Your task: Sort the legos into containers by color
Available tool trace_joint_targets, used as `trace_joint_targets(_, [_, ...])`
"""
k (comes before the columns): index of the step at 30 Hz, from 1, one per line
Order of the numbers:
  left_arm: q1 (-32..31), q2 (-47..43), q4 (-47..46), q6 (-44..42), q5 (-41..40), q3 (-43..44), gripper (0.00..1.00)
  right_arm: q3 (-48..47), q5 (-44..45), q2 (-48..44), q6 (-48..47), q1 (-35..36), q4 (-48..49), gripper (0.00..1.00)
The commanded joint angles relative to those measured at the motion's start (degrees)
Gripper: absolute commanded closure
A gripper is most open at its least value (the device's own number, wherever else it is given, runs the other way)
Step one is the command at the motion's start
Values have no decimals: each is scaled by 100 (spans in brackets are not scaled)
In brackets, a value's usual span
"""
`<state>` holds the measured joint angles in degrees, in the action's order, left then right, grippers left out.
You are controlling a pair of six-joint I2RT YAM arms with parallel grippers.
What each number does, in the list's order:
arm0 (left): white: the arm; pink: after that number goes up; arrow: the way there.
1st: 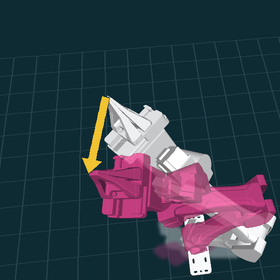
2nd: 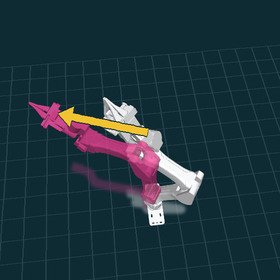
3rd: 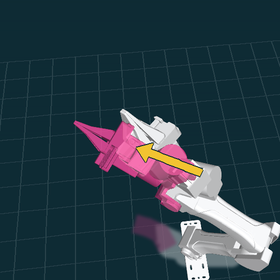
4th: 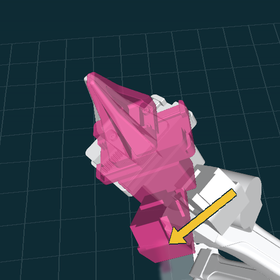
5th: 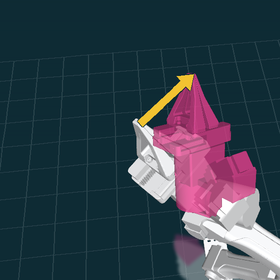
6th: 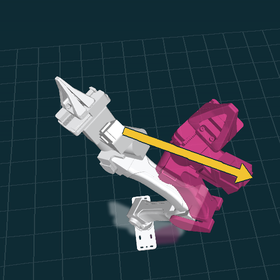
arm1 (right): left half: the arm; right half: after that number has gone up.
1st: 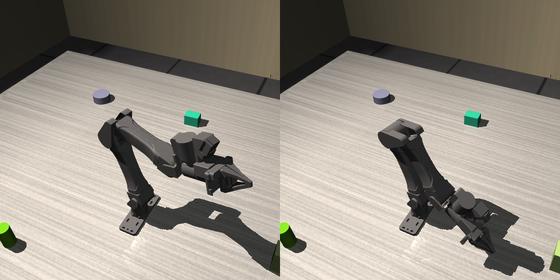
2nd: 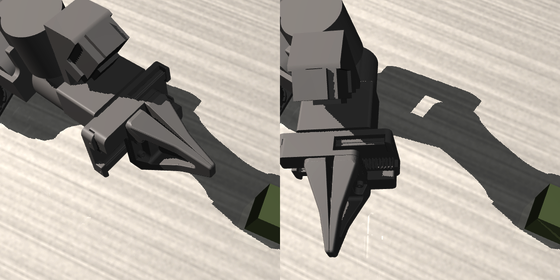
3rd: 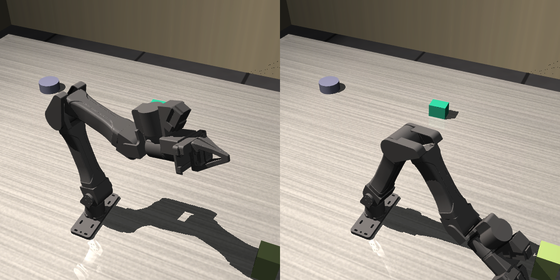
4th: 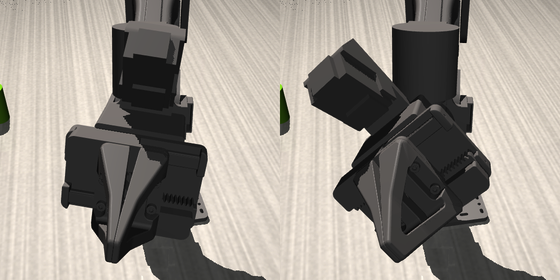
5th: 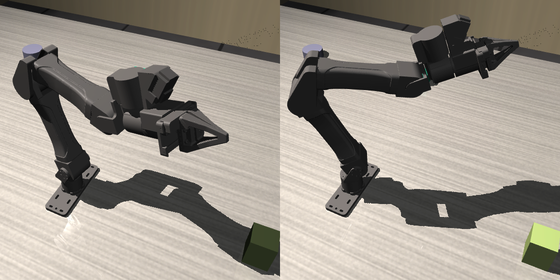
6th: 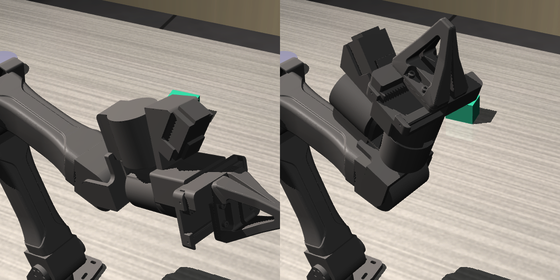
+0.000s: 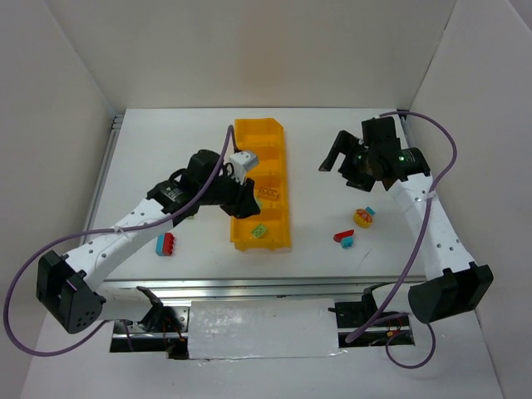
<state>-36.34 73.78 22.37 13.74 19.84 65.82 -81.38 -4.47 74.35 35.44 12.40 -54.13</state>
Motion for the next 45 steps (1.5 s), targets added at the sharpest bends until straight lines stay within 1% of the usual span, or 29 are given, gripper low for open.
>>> trace_joint_targets(1, [-84,66,4,94,117,-78,100,-18,175,-228,-143,-115,-89,0])
trace_joint_targets(12, [-330,418,-48,112,152,-184,100,70,-19,-280,-266,-212,-115,0])
trace_joint_targets(19, [-383,813,153,112,-181,79,100,202,-107,-421,-354,-256,-98,0])
trace_joint_targets(25, [-383,1007,127,42,-384,36,100,220,-256,-263,-363,-265,-142,0])
trace_joint_targets(26, [-383,1050,110,41,-393,-25,98,202,-247,-254,-371,-273,-142,0])
trace_joint_targets(30, [-392,1279,13,6,-560,9,76,132,-230,-263,-380,-274,-142,0])
trace_joint_targets(32, [-383,1446,-22,-11,-577,106,75,79,-230,-245,-389,-274,-177,0])
trace_joint_targets(35, [-383,1604,-57,-47,-551,203,67,44,-247,-236,-389,-265,-212,0])
trace_joint_targets(37, [-383,1657,-75,-73,-560,229,65,35,-239,-263,-380,-274,-212,0])
trace_joint_targets(40, [-383,1623,-75,-90,-577,229,58,26,-239,-271,-389,-282,-238,0])
trace_joint_targets(41, [-383,1605,-49,-99,-551,229,52,17,-239,-272,-389,-282,-238,0])
trace_joint_targets(42, [-383,1579,-14,-82,-586,247,44,9,-239,-272,-389,-282,-238,0])
trace_joint_targets(43, [-383,1509,4,-90,-621,264,12,0,-247,-263,-389,-282,-238,0])
trace_joint_targets(44, [-374,1473,22,-108,-656,264,1,-9,-256,-263,-398,-282,-238,0])
trace_joint_targets(45, [-374,1438,57,-125,-682,282,1,-26,-265,-254,-398,-282,-238,0])
